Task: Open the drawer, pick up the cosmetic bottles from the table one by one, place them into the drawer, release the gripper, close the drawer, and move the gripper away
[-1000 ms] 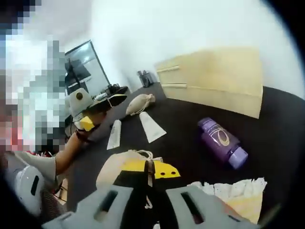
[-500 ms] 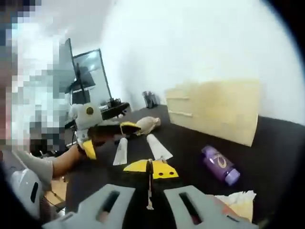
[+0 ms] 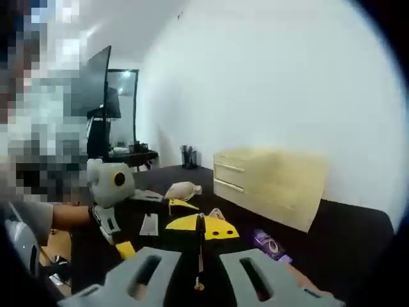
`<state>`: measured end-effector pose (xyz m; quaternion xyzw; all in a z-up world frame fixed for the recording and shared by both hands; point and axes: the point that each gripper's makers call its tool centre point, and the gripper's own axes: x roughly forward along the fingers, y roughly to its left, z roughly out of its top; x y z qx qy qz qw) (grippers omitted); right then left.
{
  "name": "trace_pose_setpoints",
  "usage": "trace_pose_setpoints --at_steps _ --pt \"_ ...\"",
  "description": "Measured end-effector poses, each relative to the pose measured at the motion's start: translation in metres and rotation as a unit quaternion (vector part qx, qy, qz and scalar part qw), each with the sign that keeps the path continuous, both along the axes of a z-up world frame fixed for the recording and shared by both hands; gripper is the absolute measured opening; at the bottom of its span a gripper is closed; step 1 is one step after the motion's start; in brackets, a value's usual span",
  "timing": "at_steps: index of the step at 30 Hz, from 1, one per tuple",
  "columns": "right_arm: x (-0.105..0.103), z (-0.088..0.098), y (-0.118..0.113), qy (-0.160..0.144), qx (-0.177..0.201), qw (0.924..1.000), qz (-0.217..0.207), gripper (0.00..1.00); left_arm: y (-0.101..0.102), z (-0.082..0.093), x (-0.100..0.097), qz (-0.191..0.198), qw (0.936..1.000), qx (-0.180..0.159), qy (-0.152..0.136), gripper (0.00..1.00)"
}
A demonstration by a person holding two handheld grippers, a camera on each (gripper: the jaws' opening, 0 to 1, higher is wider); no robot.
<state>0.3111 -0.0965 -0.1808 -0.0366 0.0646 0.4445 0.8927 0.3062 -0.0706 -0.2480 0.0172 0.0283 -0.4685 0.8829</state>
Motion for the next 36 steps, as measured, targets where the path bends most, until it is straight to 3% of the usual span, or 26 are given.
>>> trace_pose_setpoints --at_steps 9,11,13,14,21,24,30,32,36 --pt "-0.006 0.013 0.021 0.001 -0.022 0.9997 0.013 0.00 -0.006 -0.003 -0.005 0.012 0.9995 0.022 -0.022 0.86" --pt "-0.010 0.015 0.028 0.000 -0.029 0.9994 0.021 0.00 -0.005 -0.004 -0.007 0.012 0.9986 0.037 -0.036 0.78" --pt "-0.014 0.016 0.033 0.000 -0.034 0.9990 0.028 0.00 -0.002 -0.003 -0.007 0.016 0.9967 0.051 -0.061 0.65" --pt "-0.016 0.017 0.035 -0.001 -0.034 0.9989 0.032 0.00 -0.003 -0.002 -0.009 0.010 0.9965 0.051 -0.065 0.64" --pt "-0.022 0.020 0.042 -0.008 -0.045 0.9984 0.033 0.00 -0.002 0.005 -0.012 0.001 0.9987 0.022 -0.047 0.61" --pt "-0.023 0.019 0.044 -0.005 -0.047 0.9983 0.033 0.00 -0.004 0.010 -0.014 -0.004 0.9990 0.005 -0.045 0.66" --pt "-0.026 0.020 0.047 0.001 -0.044 0.9984 0.035 0.00 0.001 0.013 -0.014 0.005 0.9984 0.011 -0.056 0.56" --pt "-0.028 0.022 0.048 0.010 -0.036 0.9984 0.043 0.00 0.004 0.015 -0.015 -0.002 0.9984 0.008 -0.056 0.49" --pt "-0.033 0.026 0.050 0.010 -0.027 0.9978 0.060 0.00 0.003 0.020 -0.018 -0.007 0.9985 -0.007 -0.054 0.45"
